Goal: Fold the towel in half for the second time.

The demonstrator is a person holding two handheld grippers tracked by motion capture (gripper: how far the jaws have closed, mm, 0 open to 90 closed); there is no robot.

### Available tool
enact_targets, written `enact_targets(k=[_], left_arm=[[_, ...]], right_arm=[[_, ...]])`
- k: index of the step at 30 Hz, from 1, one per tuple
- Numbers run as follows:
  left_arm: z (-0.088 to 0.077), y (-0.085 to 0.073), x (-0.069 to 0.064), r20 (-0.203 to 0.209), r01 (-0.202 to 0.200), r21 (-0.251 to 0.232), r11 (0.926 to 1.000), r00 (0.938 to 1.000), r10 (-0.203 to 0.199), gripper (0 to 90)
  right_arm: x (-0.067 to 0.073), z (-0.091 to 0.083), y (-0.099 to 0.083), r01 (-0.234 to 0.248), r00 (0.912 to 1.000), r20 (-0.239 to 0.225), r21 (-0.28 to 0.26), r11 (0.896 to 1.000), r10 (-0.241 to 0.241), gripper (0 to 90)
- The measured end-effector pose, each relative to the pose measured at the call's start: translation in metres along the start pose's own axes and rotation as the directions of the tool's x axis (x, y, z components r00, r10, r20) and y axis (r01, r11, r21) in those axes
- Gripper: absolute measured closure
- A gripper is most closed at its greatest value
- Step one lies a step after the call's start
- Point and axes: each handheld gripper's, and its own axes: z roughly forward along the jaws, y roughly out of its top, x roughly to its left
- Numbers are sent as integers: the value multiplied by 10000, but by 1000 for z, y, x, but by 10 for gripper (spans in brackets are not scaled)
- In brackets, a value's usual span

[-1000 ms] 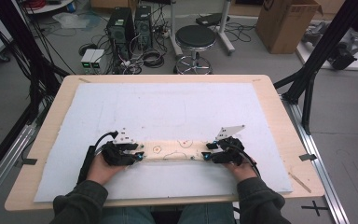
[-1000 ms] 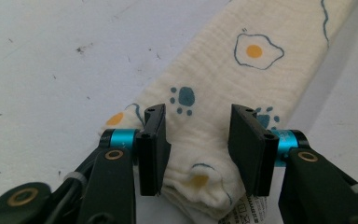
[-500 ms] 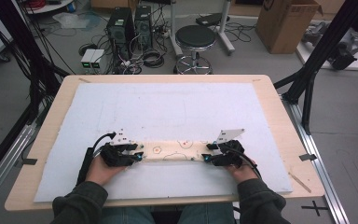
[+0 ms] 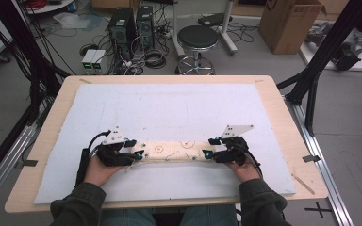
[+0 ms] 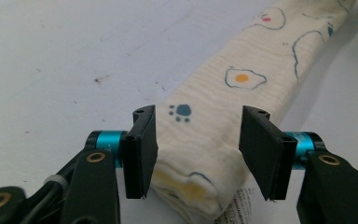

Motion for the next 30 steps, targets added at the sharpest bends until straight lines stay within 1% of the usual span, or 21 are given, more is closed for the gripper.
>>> enact_targets(k=[1,3,5,7,8,9,12,14,17,18,23,25,27,30], left_arm=[[0,0,1,-71,125,-48,9999,9999,-126,453],[-1,0,4,-171,249,-115,9996,9995,-251,453],[-2,1,9,-399,362,-239,9991,9985,-372,453],[-2,0,14,-577,702,-429,9966,9957,-726,461],[-2,0,18,-712,929,-425,9948,9929,-957,462],[-1,-1,20,-757,1071,-437,9933,9910,-1102,468],[3,-2,26,-810,1362,-306,9902,9871,-1383,478],[6,-4,28,-766,1478,-213,9888,9859,-1490,483],[12,-5,30,-641,1524,191,9881,9865,-1510,497],[14,-5,30,-537,1511,323,9880,9873,-1492,507],[19,-7,30,-400,1509,709,9860,9881,-1483,576],[21,-7,30,-335,1527,791,9851,9880,-1505,598],[22,-8,29,-325,1489,919,9846,9887,-1465,624],[22,-7,29,-263,1383,1038,9849,9903,-1363,649]], right_arm=[[-3,0,2,-91,9999,127,-98,9999,92,448],[-8,1,3,-404,9987,316,-7,9992,404,455],[-13,2,3,-648,9970,422,52,9979,645,466],[-19,3,1,-1026,9935,499,63,9947,1022,478],[-21,3,1,-1060,9932,490,37,9944,1057,483],[-23,3,0,-1189,9917,500,13,9929,1187,491],[-29,4,-2,-1482,9875,549,18,9890,1478,500],[-33,5,-3,-1686,9844,514,67,9857,1681,505],[-36,7,-4,-1903,9812,379,193,9815,1895,509],[-36,9,-5,-1974,9799,359,250,9800,1964,512],[-37,13,-6,-2057,9785,270,533,9772,2045,565],[-38,15,-7,-2095,9778,190,762,9748,2087,582],[-37,18,-7,-2012,9795,179,948,9749,2004,610],[-35,19,-7,-1872,9823,196,1071,9765,1861,643]])
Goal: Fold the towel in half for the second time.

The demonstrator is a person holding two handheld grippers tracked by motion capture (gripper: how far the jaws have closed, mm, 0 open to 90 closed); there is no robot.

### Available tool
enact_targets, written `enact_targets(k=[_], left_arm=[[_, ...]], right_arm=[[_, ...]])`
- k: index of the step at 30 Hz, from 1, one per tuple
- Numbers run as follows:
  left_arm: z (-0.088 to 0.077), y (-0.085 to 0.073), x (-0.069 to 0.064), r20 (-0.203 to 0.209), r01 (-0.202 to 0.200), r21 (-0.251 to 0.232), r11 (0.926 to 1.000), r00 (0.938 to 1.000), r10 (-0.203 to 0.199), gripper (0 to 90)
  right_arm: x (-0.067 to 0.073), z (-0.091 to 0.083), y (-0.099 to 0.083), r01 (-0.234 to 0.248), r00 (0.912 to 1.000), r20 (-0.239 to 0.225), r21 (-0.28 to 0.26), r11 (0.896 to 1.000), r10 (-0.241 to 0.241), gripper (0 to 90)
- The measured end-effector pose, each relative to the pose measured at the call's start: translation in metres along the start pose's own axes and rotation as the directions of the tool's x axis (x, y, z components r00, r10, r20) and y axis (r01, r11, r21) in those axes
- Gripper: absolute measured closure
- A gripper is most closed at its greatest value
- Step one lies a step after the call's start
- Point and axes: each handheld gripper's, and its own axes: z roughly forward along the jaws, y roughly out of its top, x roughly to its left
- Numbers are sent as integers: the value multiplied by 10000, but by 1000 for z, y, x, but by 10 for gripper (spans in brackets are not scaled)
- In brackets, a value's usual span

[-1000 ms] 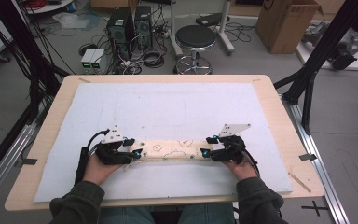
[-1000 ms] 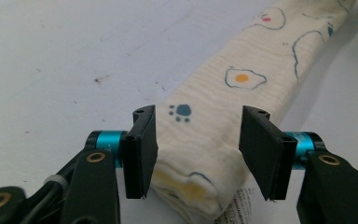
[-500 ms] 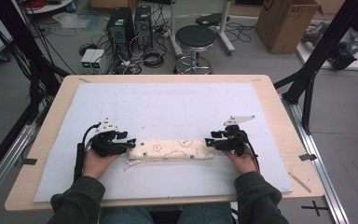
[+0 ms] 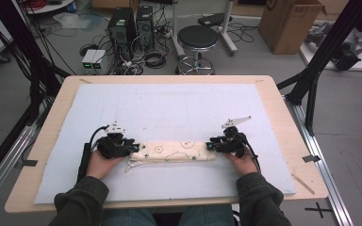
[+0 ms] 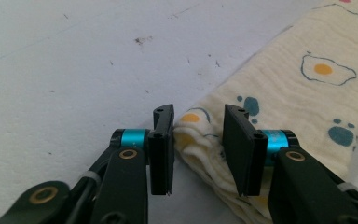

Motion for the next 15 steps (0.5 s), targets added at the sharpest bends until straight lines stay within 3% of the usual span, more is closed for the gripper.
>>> enact_targets(k=[9,15], left_arm=[[0,0,-2,132,-83,71,9999,9999,82,737],[0,0,-3,125,-172,115,9998,9998,171,768]], right_arm=[[1,1,-1,-122,9999,-33,212,9997,122,719],[-1,0,0,-43,10000,-30,152,9999,43,717]])
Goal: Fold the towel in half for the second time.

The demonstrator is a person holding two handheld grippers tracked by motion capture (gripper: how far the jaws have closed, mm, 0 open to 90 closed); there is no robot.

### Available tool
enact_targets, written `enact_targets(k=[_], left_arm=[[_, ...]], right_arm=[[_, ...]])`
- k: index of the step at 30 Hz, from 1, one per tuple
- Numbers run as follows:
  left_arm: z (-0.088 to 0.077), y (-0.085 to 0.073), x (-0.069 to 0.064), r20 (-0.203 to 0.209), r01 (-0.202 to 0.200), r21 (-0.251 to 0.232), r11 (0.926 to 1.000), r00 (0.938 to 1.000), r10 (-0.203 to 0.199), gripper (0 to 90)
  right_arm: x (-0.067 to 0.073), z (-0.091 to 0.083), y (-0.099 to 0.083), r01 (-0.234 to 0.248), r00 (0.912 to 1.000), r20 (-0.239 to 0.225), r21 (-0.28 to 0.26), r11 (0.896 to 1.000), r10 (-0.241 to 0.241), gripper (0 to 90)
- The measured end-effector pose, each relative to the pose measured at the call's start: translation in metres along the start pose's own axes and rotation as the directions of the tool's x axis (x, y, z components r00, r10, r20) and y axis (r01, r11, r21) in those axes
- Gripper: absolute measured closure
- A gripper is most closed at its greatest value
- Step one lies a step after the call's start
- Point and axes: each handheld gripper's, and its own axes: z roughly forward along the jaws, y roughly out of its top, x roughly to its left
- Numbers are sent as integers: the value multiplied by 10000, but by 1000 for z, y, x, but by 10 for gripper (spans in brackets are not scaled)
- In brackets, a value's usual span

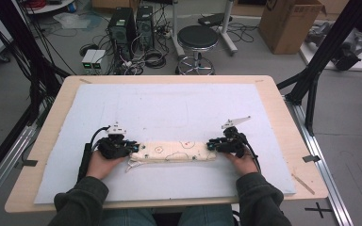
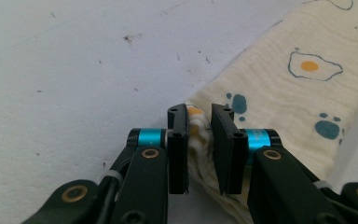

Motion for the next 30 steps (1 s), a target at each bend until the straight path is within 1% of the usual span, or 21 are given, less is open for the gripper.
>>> enact_targets(k=[2,5,7,8,9,10,11,13,14,16,18,20,23,26,29,30], left_arm=[[0,0,0,-11,-7,-12,10000,10000,7,768],[0,0,0,-80,-19,-10,10000,10000,19,755],[0,0,0,-283,74,-6,10000,9996,-74,688],[0,0,0,-257,130,0,9999,9996,-129,668],[0,0,0,-260,143,-8,9999,9996,-143,664],[0,0,0,-296,102,15,9999,9995,-101,661],[0,0,0,-273,82,10,10000,9996,-82,661],[0,0,0,-188,97,-3,10000,9998,-97,679],[0,0,0,-115,70,5,10000,9999,-70,699],[0,0,-1,-75,-4,35,10000,10000,4,739],[0,1,-2,-51,11,38,10000,10000,-11,762],[1,1,-2,-35,43,22,10000,10000,-43,776],[0,1,-2,-54,-65,57,10000,10000,65,792],[-1,1,-2,-103,-67,20,10000,9999,67,802],[-2,2,-3,-167,-40,-83,10000,9999,38,807],[-3,2,-3,-175,-91,-71,9999,9998,90,808]], right_arm=[[-1,-1,0,-182,9998,117,-88,9998,183,666],[-4,-3,-1,-318,9994,141,-123,9994,320,649],[-6,-3,-1,-383,9992,141,-136,9992,384,636],[-5,-3,-1,-459,9989,126,-78,9989,460,636],[-6,-2,-1,-436,9990,104,-42,9990,436,638],[-6,-2,-1,-352,9993,122,-64,9994,353,649],[-5,-1,-1,-389,9992,41,-18,9992,389,666],[-4,-1,0,-239,9997,74,23,9997,239,696],[-3,0,0,-277,9996,61,56,9996,277,714],[-3,0,0,-277,9996,-73,90,9996,277,759],[-2,1,0,-231,9996,-178,133,9996,233,783],[-2,0,0,-148,9997,-171,156,9998,150,790],[-1,0,1,-115,9998,-170,174,9998,118,795],[0,-2,3,60,10000,-78,229,9997,-58,798],[1,-4,5,61,10000,-63,209,9998,-60,799],[1,-4,5,87,9999,-56,207,9997,-86,799]])
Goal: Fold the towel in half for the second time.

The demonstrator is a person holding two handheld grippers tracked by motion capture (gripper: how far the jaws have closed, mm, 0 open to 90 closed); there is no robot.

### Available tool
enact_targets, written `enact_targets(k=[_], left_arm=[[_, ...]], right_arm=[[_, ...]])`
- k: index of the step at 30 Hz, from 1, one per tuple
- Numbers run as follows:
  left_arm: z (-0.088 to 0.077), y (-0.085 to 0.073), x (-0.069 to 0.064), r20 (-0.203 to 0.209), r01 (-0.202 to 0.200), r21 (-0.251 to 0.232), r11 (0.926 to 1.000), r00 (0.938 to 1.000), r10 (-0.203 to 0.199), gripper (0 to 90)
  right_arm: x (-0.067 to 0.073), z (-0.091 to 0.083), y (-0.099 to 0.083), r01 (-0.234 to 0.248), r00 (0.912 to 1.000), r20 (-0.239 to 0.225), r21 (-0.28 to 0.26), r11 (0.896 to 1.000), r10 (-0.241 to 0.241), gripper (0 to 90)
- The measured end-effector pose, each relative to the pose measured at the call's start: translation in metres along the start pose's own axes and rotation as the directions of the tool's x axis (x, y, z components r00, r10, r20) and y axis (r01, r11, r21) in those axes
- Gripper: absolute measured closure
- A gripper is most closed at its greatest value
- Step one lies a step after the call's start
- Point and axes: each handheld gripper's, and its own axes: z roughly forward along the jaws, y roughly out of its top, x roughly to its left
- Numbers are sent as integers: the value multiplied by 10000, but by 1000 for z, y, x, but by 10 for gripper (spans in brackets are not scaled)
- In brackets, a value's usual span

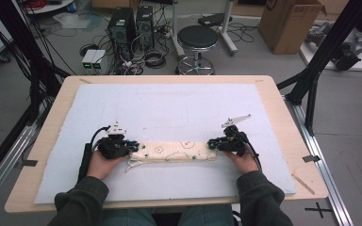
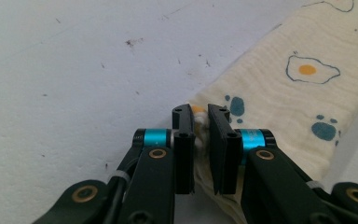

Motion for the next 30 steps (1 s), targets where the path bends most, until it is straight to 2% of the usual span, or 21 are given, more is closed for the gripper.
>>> enact_targets(k=[5,7,10,22,30], left_arm=[[-2,1,2,-57,126,-219,9997,9999,-127,811],[-3,4,2,-34,82,-95,9999,10000,-82,812],[-5,12,1,-173,7,-343,9994,9998,-13,812],[-3,25,9,-325,45,-355,9994,9995,-56,813],[2,30,21,-585,480,-521,9975,9970,-510,812]], right_arm=[[1,-4,3,58,10000,65,-170,9998,-57,800],[0,-4,5,95,9999,94,-168,9998,-94,800],[0,-4,6,139,9998,162,-143,9998,-137,801],[-4,-10,21,194,9986,493,-148,9997,-186,802],[-12,-3,35,234,9975,672,-117,9997,-225,801]])
